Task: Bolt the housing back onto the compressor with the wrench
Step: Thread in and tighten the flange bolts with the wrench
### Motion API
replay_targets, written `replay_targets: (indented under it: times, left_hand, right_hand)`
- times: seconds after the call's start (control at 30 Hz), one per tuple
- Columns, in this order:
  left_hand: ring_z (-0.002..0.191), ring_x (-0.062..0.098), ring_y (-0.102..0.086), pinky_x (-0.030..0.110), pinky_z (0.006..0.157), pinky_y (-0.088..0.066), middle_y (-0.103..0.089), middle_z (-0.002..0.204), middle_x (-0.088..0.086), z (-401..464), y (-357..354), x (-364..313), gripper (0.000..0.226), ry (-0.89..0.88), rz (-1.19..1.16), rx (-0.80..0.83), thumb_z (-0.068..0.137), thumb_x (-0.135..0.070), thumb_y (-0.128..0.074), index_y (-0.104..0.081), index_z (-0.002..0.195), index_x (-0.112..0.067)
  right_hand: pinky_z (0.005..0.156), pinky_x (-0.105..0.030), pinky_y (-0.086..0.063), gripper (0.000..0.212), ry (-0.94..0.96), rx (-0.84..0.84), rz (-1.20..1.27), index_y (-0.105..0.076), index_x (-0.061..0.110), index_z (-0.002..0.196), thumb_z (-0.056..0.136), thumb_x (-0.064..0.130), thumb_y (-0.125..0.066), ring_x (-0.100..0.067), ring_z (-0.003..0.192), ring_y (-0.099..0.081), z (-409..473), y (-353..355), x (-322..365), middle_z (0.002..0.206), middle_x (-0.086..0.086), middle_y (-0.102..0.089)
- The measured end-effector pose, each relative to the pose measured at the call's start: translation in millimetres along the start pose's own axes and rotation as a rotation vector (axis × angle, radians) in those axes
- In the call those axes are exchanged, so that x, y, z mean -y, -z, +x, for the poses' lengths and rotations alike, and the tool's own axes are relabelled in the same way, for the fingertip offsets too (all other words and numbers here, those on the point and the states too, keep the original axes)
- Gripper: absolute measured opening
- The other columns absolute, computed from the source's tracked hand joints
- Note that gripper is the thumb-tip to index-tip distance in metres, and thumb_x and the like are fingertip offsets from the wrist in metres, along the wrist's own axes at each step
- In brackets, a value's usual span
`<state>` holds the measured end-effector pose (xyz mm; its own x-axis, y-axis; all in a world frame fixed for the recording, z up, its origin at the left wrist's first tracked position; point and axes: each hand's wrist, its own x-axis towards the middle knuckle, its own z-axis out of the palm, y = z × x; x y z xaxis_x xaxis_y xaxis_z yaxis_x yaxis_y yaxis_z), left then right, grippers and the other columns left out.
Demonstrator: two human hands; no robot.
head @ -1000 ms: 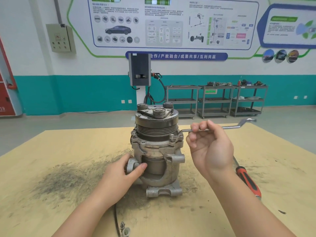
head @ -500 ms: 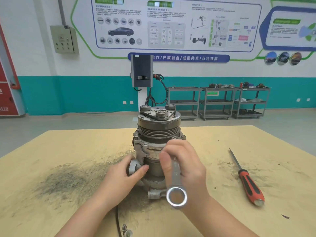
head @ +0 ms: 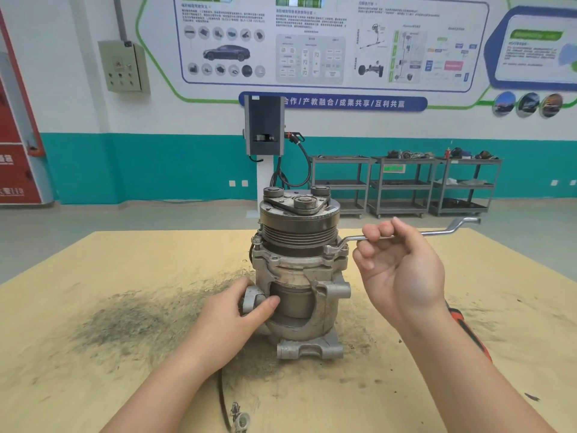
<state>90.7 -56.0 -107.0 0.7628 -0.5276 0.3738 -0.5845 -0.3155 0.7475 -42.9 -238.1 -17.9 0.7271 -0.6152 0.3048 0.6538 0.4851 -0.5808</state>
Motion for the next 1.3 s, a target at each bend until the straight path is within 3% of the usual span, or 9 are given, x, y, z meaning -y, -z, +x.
replay_targets:
  times: [0.1, 0.23, 0.37, 0.43, 0.63, 0.97, 1.07, 1.17, 1.3]
  left_hand:
    - [0.055, -0.004, -0.052, 0.009, 0.051, -0.038, -0.065, 0.074, -0.018, 0, 1, 2, 0.034, 0.005, 0.006, -0.001, 0.081, -0.068, -0.059, -0.051, 0.082, -0.035]
    - [0.058, -0.002, -0.055, 0.009, 0.052, -0.039, -0.067, 0.079, -0.014, 0, 1, 1, 0.047, 0.011, 0.001, 0.003, 0.075, -0.077, -0.055, -0.052, 0.085, -0.031]
    - [0.063, -0.005, -0.060, 0.010, 0.053, -0.039, -0.069, 0.081, -0.014, 0, 0, 2, 0.043, 0.010, 0.006, 0.004, 0.080, -0.070, -0.058, -0.055, 0.088, -0.028]
    - [0.060, -0.005, -0.060, 0.009, 0.053, -0.040, -0.069, 0.078, -0.014, 0, -1, 2, 0.040, 0.008, -0.001, -0.005, 0.081, -0.066, -0.060, -0.056, 0.086, -0.027]
    - [0.053, -0.005, -0.052, 0.007, 0.052, -0.038, -0.065, 0.071, -0.021, 0, 0, 1, 0.030, 0.005, 0.010, -0.001, 0.084, -0.065, -0.060, -0.052, 0.084, -0.036]
    - [0.056, -0.003, -0.053, 0.009, 0.053, -0.039, -0.067, 0.078, -0.014, -1, 1, 1, 0.041, 0.018, 0.008, -0.009, 0.083, -0.066, -0.061, -0.053, 0.083, -0.026]
    - [0.054, -0.002, -0.052, 0.010, 0.052, -0.039, -0.066, 0.076, -0.014, -2, 1, 1, 0.043, 0.030, 0.008, -0.002, 0.082, -0.067, -0.061, -0.053, 0.083, -0.024]
    - [0.055, -0.005, -0.056, 0.009, 0.052, -0.038, -0.067, 0.078, -0.016, -2, 1, 0, 0.042, 0.029, 0.007, 0.004, 0.084, -0.065, -0.061, -0.054, 0.084, -0.023]
    - [0.059, -0.005, -0.059, 0.009, 0.053, -0.039, -0.068, 0.078, -0.017, -1, 0, -1, 0.036, 0.020, 0.012, -0.003, 0.086, -0.060, -0.062, -0.056, 0.085, -0.025]
  right_hand:
    - [0.043, -0.022, -0.036, 0.039, 0.047, -0.004, -0.005, -0.048, 0.015, 0.063, 0.100, 0.018, -0.037, -0.016, 0.047, -0.045, -4, 1, -4, 0.063, -0.002, -0.050]
    - [0.047, -0.024, -0.041, 0.035, 0.446, 0.032, -0.254, -0.054, 0.019, 0.064, 0.096, 0.020, -0.040, -0.018, 0.051, -0.051, -25, -3, -28, 0.064, 0.000, -0.056]
    - [0.063, -0.023, -0.047, 0.034, 0.966, 0.262, -0.833, -0.062, 0.012, 0.078, 0.102, 0.025, -0.043, -0.015, 0.069, -0.056, -39, -3, -51, 0.075, 0.002, -0.058]
    - [0.072, -0.020, -0.047, 0.038, 1.071, 0.348, -1.031, -0.063, 0.001, 0.080, 0.101, 0.026, -0.046, -0.014, 0.077, -0.057, -39, -1, -53, 0.079, -0.004, -0.060]
    - [0.051, -0.025, -0.045, 0.037, 0.672, 0.095, -0.426, -0.057, 0.028, 0.068, 0.100, 0.038, -0.043, -0.017, 0.056, -0.056, -29, -10, -21, 0.069, 0.006, -0.059]
    - [0.043, -0.021, -0.038, 0.046, -0.010, 0.051, -0.032, -0.050, 0.017, 0.060, 0.103, 0.028, -0.037, -0.013, 0.047, -0.045, 2, 3, 0, 0.060, 0.000, -0.051]
    - [0.044, -0.022, -0.040, 0.046, 0.192, 0.027, -0.148, -0.052, 0.021, 0.061, 0.103, 0.031, -0.039, -0.015, 0.047, -0.048, -8, 2, -13, 0.061, 0.002, -0.054]
    - [0.051, -0.026, -0.044, 0.037, 0.628, 0.108, -0.496, -0.054, 0.027, 0.069, 0.101, 0.039, -0.039, -0.018, 0.054, -0.053, -25, -1, -35, 0.066, 0.004, -0.057]
    - [0.064, -0.026, -0.048, 0.042, 1.043, 0.357, -0.958, -0.059, 0.002, 0.078, 0.103, 0.032, -0.044, -0.018, 0.071, -0.057, -34, 2, -50, 0.076, -0.006, -0.059]
